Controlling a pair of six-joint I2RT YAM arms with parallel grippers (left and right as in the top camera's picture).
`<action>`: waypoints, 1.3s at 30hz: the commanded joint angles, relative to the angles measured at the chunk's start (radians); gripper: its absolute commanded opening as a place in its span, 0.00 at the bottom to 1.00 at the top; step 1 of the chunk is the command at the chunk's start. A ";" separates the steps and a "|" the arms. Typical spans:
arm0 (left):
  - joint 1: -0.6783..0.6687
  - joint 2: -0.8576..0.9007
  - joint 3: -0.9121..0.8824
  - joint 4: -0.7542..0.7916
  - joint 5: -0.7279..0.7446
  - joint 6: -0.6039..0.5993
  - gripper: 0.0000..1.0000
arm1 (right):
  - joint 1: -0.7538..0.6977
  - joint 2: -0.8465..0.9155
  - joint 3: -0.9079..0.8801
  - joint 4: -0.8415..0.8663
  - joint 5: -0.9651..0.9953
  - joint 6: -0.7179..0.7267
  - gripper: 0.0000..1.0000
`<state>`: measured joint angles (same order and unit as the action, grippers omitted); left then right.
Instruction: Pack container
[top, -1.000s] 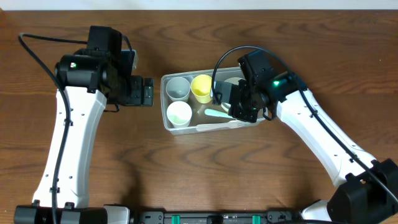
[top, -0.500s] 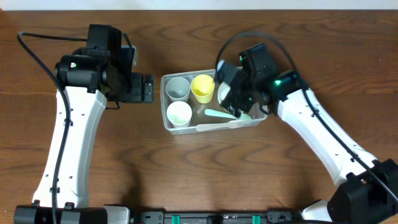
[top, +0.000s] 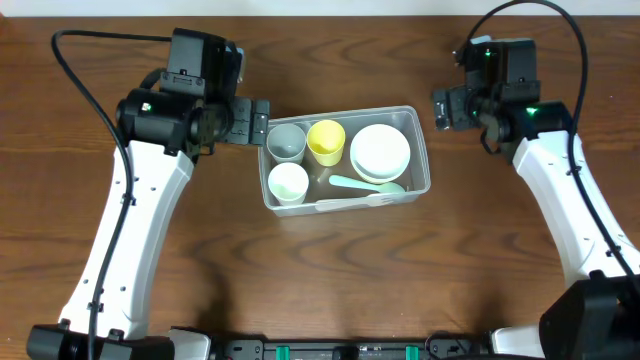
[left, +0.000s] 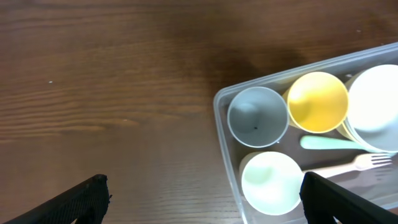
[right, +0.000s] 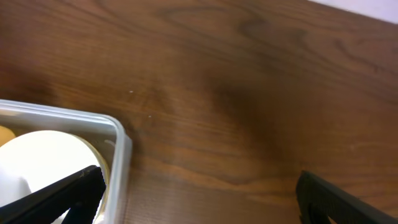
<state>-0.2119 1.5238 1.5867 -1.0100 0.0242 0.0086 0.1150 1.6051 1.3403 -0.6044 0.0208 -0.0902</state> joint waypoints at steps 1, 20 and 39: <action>0.001 -0.001 -0.009 -0.001 -0.030 0.018 0.98 | -0.019 -0.024 0.015 -0.005 0.008 0.021 0.99; 0.010 -0.272 -0.145 -0.027 -0.040 -0.051 0.98 | -0.016 -0.408 -0.108 -0.087 0.123 0.237 0.99; 0.010 -1.004 -0.691 0.048 -0.040 -0.097 0.98 | 0.008 -1.170 -0.784 -0.047 0.181 0.307 0.99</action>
<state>-0.2047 0.5415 0.9146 -0.9680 -0.0071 -0.0746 0.1108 0.4667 0.5777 -0.6575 0.1848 0.1883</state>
